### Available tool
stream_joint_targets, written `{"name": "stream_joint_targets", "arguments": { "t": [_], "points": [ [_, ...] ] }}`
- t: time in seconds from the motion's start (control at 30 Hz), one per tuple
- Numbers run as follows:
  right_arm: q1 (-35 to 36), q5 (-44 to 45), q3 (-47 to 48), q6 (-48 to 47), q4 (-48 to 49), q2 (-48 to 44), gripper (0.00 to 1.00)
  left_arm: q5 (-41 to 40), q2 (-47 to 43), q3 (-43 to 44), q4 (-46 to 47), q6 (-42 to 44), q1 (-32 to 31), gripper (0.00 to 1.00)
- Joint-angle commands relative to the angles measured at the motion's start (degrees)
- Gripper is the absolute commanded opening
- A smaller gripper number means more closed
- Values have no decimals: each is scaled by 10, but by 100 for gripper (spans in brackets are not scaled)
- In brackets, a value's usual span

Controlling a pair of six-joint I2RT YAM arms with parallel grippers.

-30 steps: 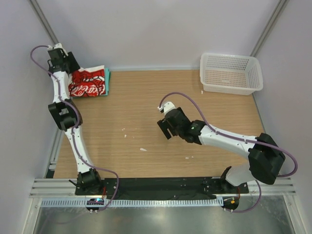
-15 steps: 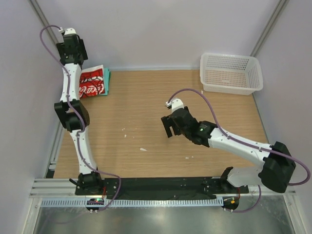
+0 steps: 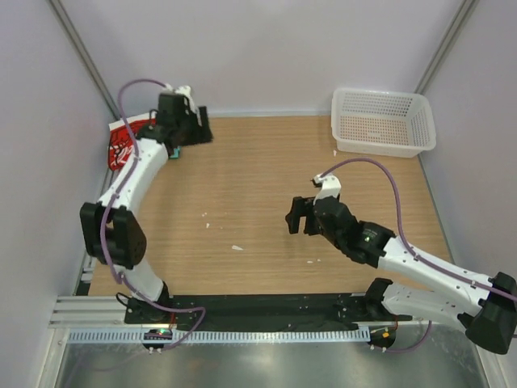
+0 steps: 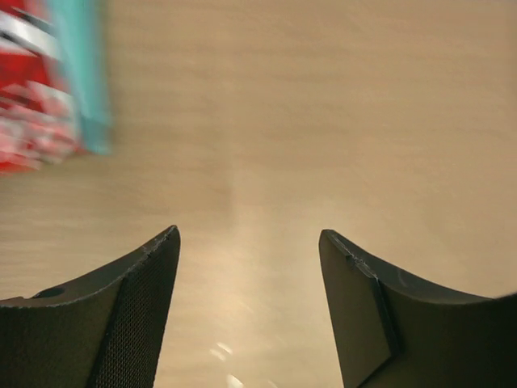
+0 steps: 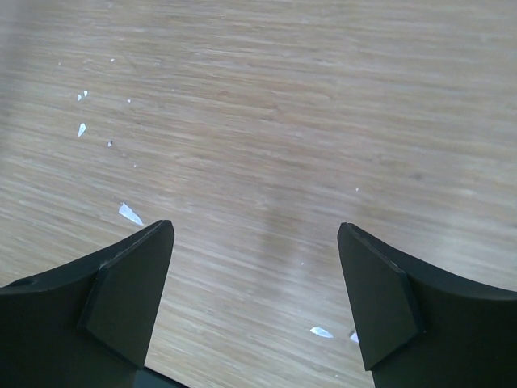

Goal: Fold and stack the t-shirts
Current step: Reset both grippers

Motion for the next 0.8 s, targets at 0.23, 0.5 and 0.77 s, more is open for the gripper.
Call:
{"name": "stream_joint_targets", "arguments": {
  "t": [0.23, 0.5, 0.77],
  "points": [
    [-6, 50, -251, 428, 36, -253, 100, 367, -427, -633, 344, -416, -158, 75],
    [-5, 51, -351, 606, -159, -494, 100, 354, -762, -936, 594, -696, -122, 85],
    [-4, -2, -363, 571, -126, -553, 100, 261, -1020, -1017, 643, -889, -117, 99]
  ]
}}
